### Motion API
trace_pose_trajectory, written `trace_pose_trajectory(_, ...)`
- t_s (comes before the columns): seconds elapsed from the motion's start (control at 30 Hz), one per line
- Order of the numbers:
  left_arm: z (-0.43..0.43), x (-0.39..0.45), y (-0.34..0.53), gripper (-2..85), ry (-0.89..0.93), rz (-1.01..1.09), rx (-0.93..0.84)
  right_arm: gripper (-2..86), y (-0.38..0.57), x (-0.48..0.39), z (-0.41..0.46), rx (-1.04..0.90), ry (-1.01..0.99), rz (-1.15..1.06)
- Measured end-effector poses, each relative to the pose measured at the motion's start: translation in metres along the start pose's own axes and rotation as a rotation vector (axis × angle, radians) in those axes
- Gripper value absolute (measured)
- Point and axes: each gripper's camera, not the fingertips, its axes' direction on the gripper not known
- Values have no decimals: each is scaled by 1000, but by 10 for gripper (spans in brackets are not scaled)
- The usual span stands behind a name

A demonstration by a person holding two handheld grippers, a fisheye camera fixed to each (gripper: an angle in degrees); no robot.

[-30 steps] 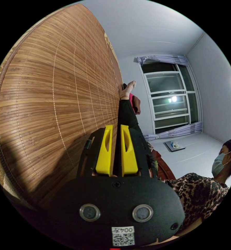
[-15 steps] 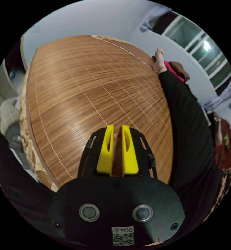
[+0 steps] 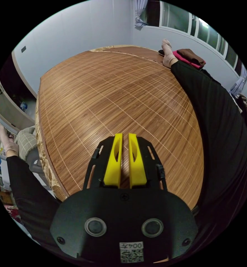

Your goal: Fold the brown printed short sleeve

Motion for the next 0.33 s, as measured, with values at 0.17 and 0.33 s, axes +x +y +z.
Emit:
trace_pose_trajectory(0.17, 6, 6, 3, 18, 29, -22, 1, 124, -41, -48, 15, 33, -101, 3)
trace_pose_trajectory(0.33, 8, 11, 6, 17, 45, -29, 2, 134, -122, -104, 45, 138, -135, -94)
